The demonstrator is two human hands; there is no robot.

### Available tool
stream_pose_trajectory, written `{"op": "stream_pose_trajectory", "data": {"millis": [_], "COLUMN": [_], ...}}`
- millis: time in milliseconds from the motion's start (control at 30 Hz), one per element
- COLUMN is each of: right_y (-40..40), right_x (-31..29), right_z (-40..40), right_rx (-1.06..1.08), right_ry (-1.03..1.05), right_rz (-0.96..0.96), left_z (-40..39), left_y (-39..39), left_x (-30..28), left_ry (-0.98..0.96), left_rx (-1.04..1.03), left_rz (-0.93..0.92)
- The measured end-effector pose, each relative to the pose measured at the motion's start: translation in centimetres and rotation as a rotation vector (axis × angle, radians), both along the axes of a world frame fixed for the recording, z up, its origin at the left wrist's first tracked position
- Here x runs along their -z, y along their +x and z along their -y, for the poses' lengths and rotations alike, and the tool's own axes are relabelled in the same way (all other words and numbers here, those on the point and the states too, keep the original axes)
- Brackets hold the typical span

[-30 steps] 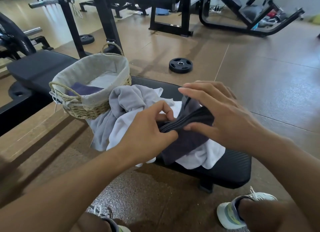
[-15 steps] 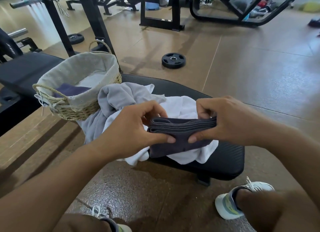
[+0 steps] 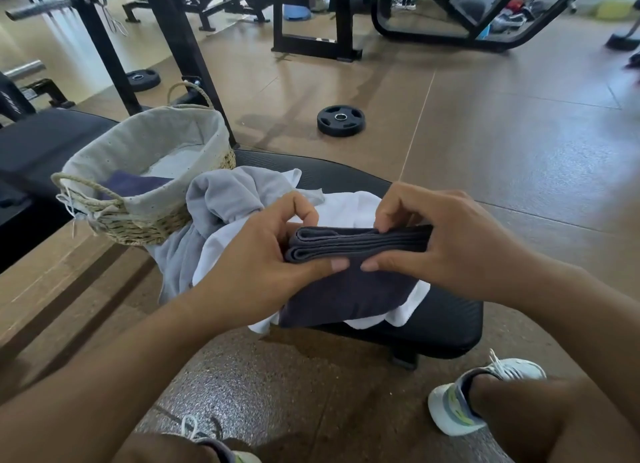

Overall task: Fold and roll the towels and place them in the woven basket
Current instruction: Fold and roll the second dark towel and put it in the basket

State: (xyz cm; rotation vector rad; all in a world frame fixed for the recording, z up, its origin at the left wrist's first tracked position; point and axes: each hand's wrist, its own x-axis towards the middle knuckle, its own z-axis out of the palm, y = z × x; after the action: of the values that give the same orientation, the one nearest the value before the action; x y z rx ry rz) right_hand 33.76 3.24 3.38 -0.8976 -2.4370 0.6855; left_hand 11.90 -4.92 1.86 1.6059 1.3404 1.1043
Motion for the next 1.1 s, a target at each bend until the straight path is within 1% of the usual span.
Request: {"op": "stream_pose_trajectory", "data": {"millis": [100, 167, 233, 300, 400, 500, 600, 700, 800, 900, 967, 1000, 1033, 1100], "right_y": [-0.2, -0.3, -0.3, -0.3, -0.3, -0.1, -0.1, 0.1, 0.2, 0.1, 0.1, 0.0, 0.0, -0.2], "right_x": [0.1, 0.1, 0.2, 0.3, 0.3, 0.5, 0.5, 0.0, -0.5, -0.4, -0.1, 0.0, 0.0, -0.1], "right_z": [0.1, 0.1, 0.0, -0.1, 0.0, -0.2, -0.5, -0.5, -0.5, -0.8, -1.0, -1.0, -0.9, -0.6], "right_rx": [0.022, 0.014, 0.0, -0.001, 0.001, 0.0, -0.013, -0.048, -0.109, -0.114, -0.061, -0.016, 0.029, 0.072], "right_ry": [-0.04, -0.083, -0.104, -0.097, -0.093, -0.075, -0.056, -0.11, -0.232, -0.289, -0.204, -0.127, -0.038, 0.211], "right_rz": [-0.023, 0.003, 0.044, 0.068, 0.05, 0.053, 0.07, 0.092, 0.107, 0.196, 0.2, 0.144, 0.063, -0.074], "left_z": [0.1, 0.2, 0.3, 0.2, 0.0, 0.0, -0.1, -0.1, -0.1, -0.5, -0.8, -0.9, -1.0, -1.1], "left_y": [0.2, 0.2, 0.3, 0.4, 0.4, 0.7, 0.7, 0.7, 0.8, 0.7, 0.4, 0.1, -0.2, -0.8], "left_x": [0.1, 0.0, 0.1, 0.2, 0.5, 0.2, -0.2, -0.4, -0.2, 0.5, 0.8, 0.8, 0.7, 0.3], "left_ry": [-0.041, -0.014, -0.01, -0.005, 0.029, 0.063, 0.083, 0.089, 0.036, 0.011, 0.074, 0.137, 0.225, 0.451], "left_rx": [-0.014, -0.03, -0.041, -0.085, -0.174, -0.221, -0.255, -0.238, -0.174, -0.16, -0.157, -0.138, -0.107, -0.071], "left_rz": [0.043, 0.004, 0.03, 0.054, 0.019, -0.03, -0.038, -0.077, -0.023, -0.055, -0.118, -0.154, -0.209, -0.396]}}
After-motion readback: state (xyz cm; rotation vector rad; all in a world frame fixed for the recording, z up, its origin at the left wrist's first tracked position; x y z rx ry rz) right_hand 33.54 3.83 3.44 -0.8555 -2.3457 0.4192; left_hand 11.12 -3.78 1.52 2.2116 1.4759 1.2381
